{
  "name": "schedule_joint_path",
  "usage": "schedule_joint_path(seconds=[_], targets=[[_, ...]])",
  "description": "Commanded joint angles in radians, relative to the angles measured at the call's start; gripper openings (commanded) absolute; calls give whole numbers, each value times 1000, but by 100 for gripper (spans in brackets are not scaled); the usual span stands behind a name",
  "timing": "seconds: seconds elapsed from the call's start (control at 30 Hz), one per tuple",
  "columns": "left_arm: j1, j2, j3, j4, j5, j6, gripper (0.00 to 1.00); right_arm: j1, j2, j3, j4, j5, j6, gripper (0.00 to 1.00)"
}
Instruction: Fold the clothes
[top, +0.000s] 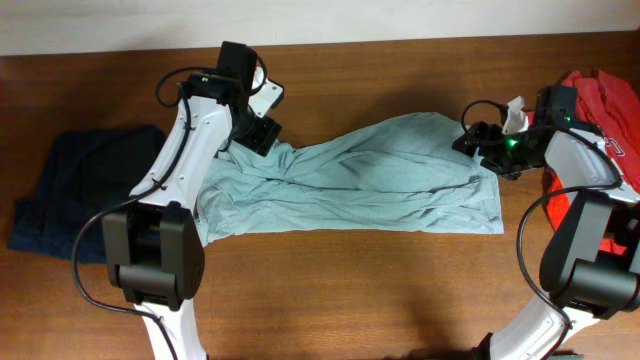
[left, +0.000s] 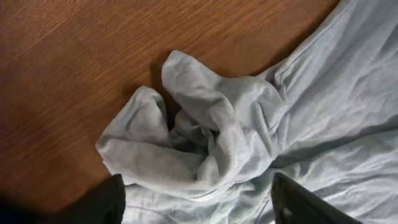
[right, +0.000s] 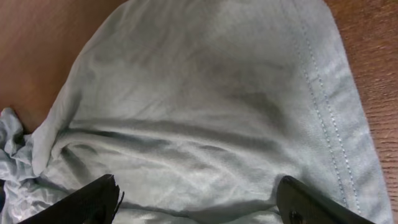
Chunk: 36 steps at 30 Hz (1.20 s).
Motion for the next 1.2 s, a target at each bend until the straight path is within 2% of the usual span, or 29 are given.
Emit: schedule_joint_path(seconds=[0.0,0.1,0.13,0.17,0.27,0.3,0.4,0.5,0.57,0.63,0.67,0.8,0.83,0.87,0.93,1.0,1.03,1.1,1.17], targets=[[1,73,-9,0,18,42,65,-4,2,10,-1,-14,-3,86],[1,109,-9,9,14,43,50,-4,2,10,-1,-14,-3,86],[1,109,-9,17,11,42,36,-5,2,10,-1,-13,-3,86],[1,108,-7,20,2,42,30,-5,2,10,-1,-13,-3,86],[0,106,15,0,-39,40,4,-4,2,10,-2,-13,-3,86],[0,101,30,-35,-47,26,0,-5,2,10,-4,-13,-3,86],[1,82,79,-155,-47,-30,1,-5,2,10,-5,-13,-3,86],[0,58,116,-311,-45,-146,0,-5,2,10,-5,-13,-3,86],[1,57,116,-392,-43,-209,3,-4,2,10,-4,-13,-3,86],[1,58,104,-444,-30,-233,11,-5,2,10,-4,-13,-3,86],[1,58,95,-460,-18,-234,16,-5,2,10,-4,-13,-3,86],[1,60,93,-487,16,-259,22,-4,2,10,-4,-13,-3,86],[1,60,93,-487,14,-258,26,-5,2,10,-4,-13,-3,86],[1,60,93,-455,14,-256,34,-5,2,10,-3,-13,-3,86],[2,60,92,-323,12,-214,58,-4,2,10,0,-13,-3,86],[2,60,84,-197,11,-184,73,-4,2,10,0,-13,-3,86],[2,60,77,-138,11,-179,78,-4,2,10,-1,-13,-3,86],[2,71,68,-35,11,-169,79,-4,2,10,-2,-13,-3,87],[2,97,68,-5,11,-131,79,-4,2,10,-2,-13,-3,86]])
